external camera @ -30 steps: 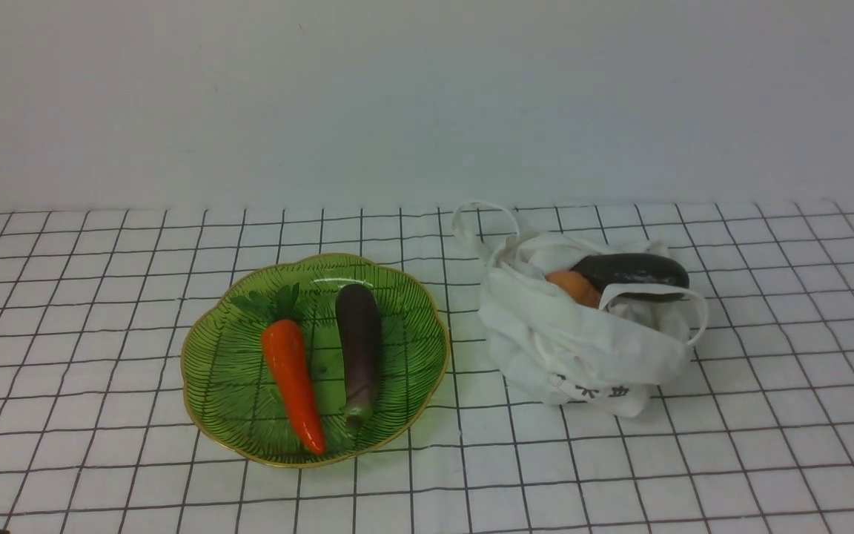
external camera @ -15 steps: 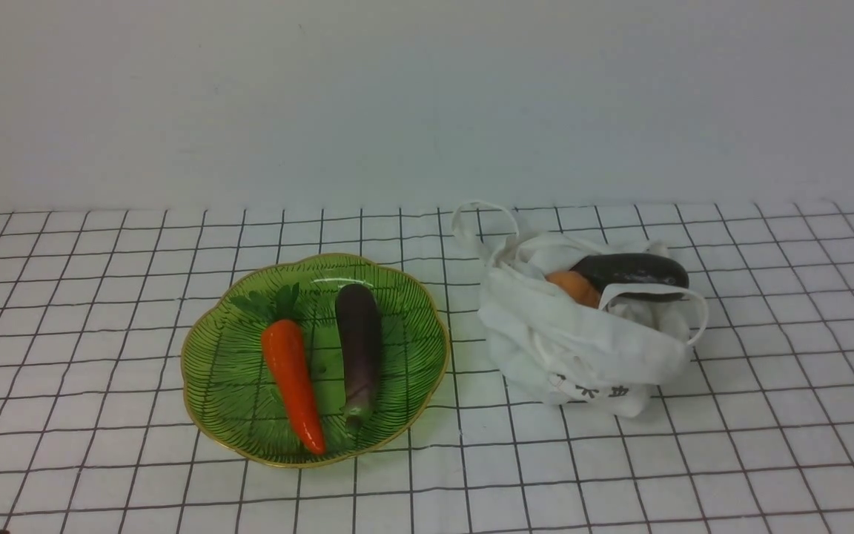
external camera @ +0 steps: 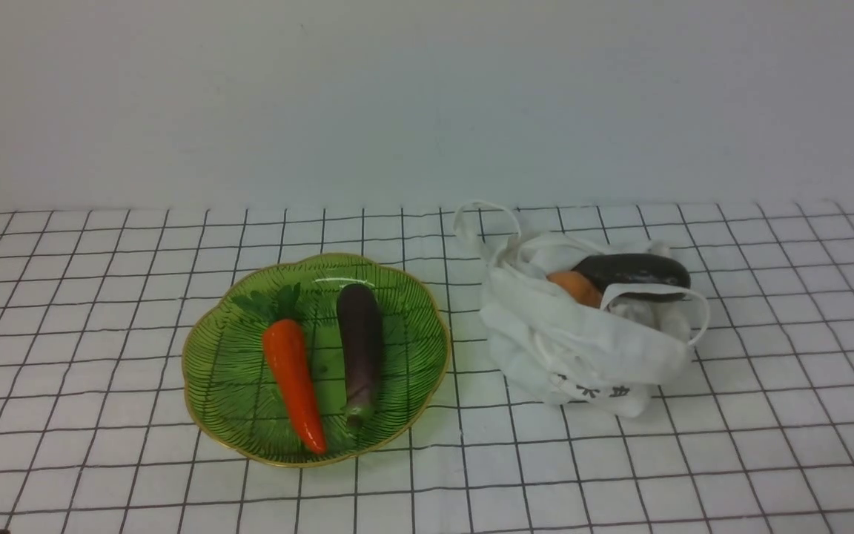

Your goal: Take vegetables from bag on white checkered tablecloth place on plate.

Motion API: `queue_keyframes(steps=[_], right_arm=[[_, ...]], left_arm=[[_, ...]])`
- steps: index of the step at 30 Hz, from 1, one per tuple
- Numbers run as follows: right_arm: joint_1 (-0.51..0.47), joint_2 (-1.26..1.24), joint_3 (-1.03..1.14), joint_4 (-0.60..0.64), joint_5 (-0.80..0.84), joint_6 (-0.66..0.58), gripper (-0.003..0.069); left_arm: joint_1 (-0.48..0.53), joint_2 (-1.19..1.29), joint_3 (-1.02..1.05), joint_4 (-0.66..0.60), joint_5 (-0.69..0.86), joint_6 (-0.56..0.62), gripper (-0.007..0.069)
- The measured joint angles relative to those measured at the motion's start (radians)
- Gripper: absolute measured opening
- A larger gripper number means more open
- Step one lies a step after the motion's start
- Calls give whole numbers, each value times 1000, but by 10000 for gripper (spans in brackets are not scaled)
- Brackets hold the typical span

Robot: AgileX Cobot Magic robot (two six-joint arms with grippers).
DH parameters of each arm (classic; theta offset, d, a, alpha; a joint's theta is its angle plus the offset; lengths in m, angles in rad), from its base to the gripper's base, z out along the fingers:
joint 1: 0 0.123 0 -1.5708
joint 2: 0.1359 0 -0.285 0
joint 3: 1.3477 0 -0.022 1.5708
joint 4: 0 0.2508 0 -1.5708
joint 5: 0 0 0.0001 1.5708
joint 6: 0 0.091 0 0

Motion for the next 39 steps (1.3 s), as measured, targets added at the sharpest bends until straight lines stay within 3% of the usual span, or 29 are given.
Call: queue_keyframes(steps=[39], right_arm=[[20, 0, 0, 0, 0, 6, -14]], left_arm=[[0, 0, 0, 0, 0, 0, -8]])
